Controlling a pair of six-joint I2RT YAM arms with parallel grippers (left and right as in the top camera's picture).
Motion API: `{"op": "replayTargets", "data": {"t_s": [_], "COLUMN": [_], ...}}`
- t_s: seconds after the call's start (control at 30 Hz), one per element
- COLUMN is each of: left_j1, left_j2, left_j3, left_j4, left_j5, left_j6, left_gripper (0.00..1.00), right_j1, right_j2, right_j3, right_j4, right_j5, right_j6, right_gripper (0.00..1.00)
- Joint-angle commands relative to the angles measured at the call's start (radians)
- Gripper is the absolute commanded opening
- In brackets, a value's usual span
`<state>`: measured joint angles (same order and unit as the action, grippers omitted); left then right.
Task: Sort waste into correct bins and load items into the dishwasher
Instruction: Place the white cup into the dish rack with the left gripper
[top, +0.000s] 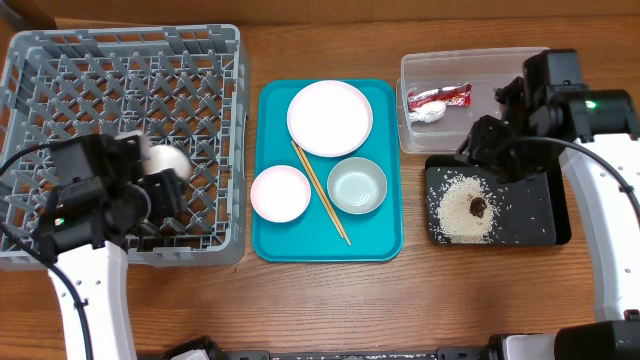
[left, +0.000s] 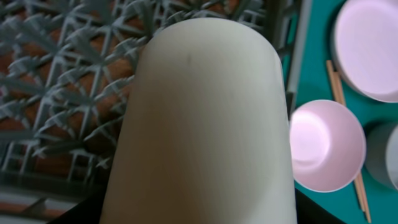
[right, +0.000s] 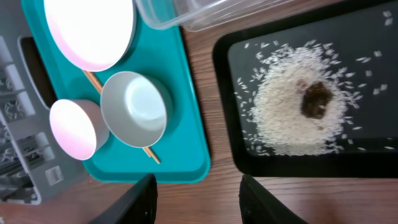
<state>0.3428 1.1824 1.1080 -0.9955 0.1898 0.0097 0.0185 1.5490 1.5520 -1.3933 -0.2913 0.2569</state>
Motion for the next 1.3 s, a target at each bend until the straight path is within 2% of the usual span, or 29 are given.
{"op": "replayTargets", "data": {"t_s": [0.0,0.23,0.7,0.77,0.83,0.87,0.9,0.93,1.1,1.27], "left_j1": [0.037,0.040,0.043,0.044,0.044,0.044,0.044,0.044,0.044,0.043], "left_j2": [0.009,0.087,0.274,0.291,0.304,0.311,0.315,0.315,0.311,0.311], "left_j3": [0.023,0.022,0.022,0.022,0.022,0.022,0.022,0.022,0.044,0.161], "left_j4": [-0.021,-0.043,0.035,0.042,0.048,0.050,0.051,0.051,0.046,-0.020], "left_j5": [-0.071,-0.143,-0.200,-0.201,-0.200,-0.200,-0.196,-0.196,-0.150,-0.060], "left_j6": [-0.051,-0.051,-0.052,-0.058,-0.059,-0.059,-0.059,-0.059,-0.059,-0.077], "left_gripper": [0.26,0.28,0.28,0.36,0.55,0.67,0.88,0.98,1.00,0.99], "right_j1": [-0.010,-0.010,-0.010,-0.010,-0.010,-0.010,-0.010,-0.010,-0.010,-0.010], "right_j2": [-0.016,-0.016,-0.016,-0.016,-0.016,-0.016,-0.016,-0.016,-0.016,-0.016], "right_j3": [0.014,0.014,0.014,0.014,0.014,0.014,0.014,0.014,0.014,0.014], "right_j4": [0.000,-0.001,-0.004,-0.004,-0.005,-0.005,-0.005,-0.005,-0.008,-0.012], "right_j5": [0.031,0.030,0.030,0.030,0.030,0.030,0.030,0.030,0.030,0.030], "right_j6": [-0.027,-0.027,-0.027,-0.027,-0.027,-0.027,-0.027,-0.027,-0.027,-0.030], "right_gripper": [0.45,0.45,0.45,0.46,0.46,0.46,0.45,0.46,0.46,0.46]}}
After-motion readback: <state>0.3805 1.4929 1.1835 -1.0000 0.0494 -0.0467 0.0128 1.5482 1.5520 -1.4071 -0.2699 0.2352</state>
